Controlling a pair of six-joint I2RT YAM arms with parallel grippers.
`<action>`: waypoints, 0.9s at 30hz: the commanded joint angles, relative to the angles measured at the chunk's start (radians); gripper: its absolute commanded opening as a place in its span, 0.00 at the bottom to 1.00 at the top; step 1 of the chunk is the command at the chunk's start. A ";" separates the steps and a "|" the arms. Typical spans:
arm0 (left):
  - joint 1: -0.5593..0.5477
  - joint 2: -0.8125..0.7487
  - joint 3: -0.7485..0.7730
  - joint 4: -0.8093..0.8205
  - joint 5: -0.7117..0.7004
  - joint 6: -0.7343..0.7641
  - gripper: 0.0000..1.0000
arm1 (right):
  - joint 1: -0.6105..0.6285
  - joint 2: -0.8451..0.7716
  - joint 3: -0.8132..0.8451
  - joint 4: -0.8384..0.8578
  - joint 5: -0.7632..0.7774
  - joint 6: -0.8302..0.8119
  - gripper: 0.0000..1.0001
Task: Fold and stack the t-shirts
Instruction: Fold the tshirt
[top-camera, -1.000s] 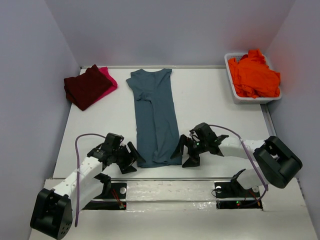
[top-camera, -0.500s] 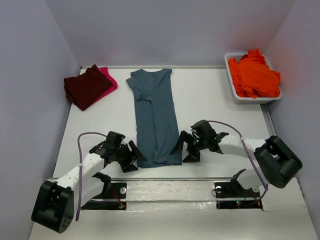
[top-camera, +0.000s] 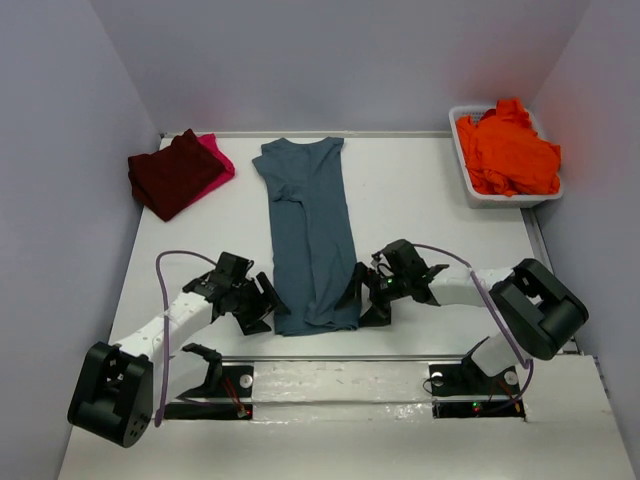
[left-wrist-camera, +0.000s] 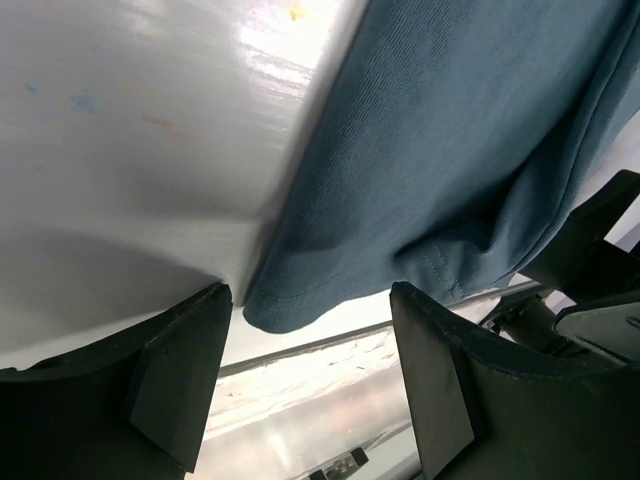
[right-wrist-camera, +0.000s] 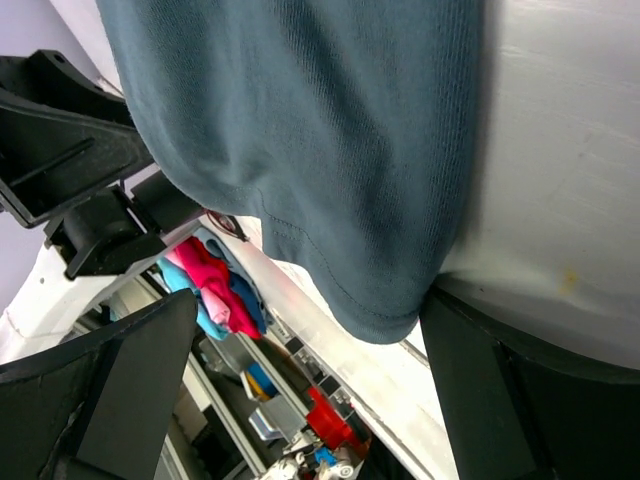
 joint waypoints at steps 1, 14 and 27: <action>0.001 0.044 0.008 -0.007 -0.065 0.037 0.78 | -0.002 0.050 -0.039 -0.071 0.080 -0.049 0.98; 0.001 0.114 -0.069 0.161 0.161 0.018 0.75 | -0.002 0.084 -0.028 -0.028 0.062 -0.052 0.86; 0.001 0.076 -0.124 0.210 0.211 -0.015 0.70 | -0.002 0.119 -0.016 -0.017 0.044 -0.053 0.10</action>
